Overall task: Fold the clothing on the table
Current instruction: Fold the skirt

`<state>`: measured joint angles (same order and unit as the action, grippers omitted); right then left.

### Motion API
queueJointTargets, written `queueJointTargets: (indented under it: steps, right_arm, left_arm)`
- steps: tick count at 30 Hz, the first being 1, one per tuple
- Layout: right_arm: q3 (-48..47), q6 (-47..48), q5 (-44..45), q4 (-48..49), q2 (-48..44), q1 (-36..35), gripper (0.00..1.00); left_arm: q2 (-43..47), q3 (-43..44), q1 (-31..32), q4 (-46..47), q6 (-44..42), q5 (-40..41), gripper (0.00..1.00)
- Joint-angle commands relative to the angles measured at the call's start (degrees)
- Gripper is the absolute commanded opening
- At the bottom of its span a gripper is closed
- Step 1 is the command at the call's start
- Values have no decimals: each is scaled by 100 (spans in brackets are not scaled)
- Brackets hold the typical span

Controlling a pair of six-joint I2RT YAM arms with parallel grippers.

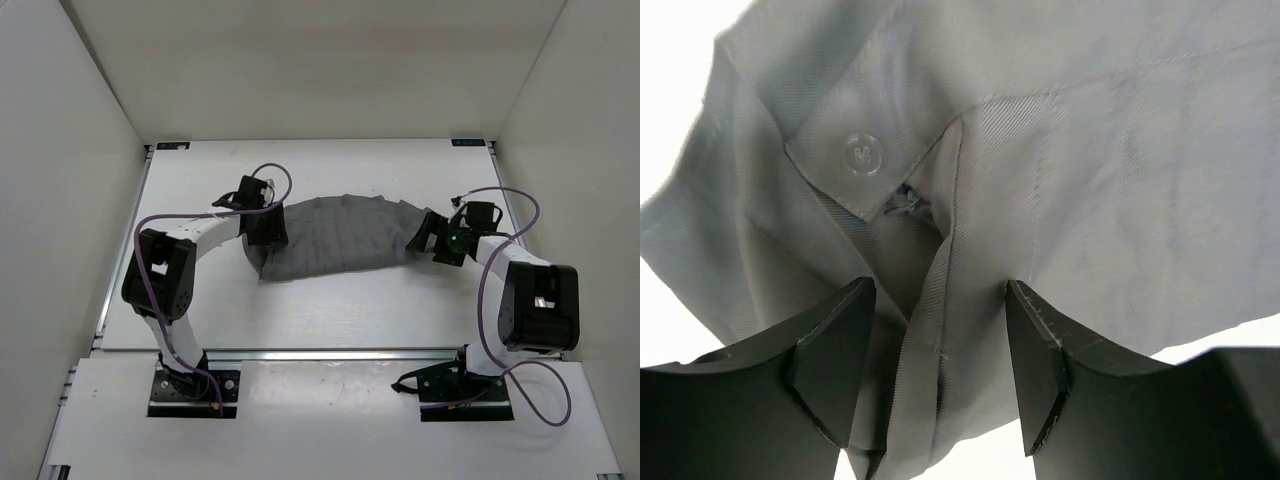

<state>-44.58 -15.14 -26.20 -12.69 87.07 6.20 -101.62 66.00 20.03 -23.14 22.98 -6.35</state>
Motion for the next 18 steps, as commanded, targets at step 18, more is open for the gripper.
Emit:
queueJointTargets:
  steps: [18]
  right_arm:
    - [-1201,529,-940,1646,1523,-584,100]
  left_arm:
    - [-1034,712,115,-138,-31,-24,61]
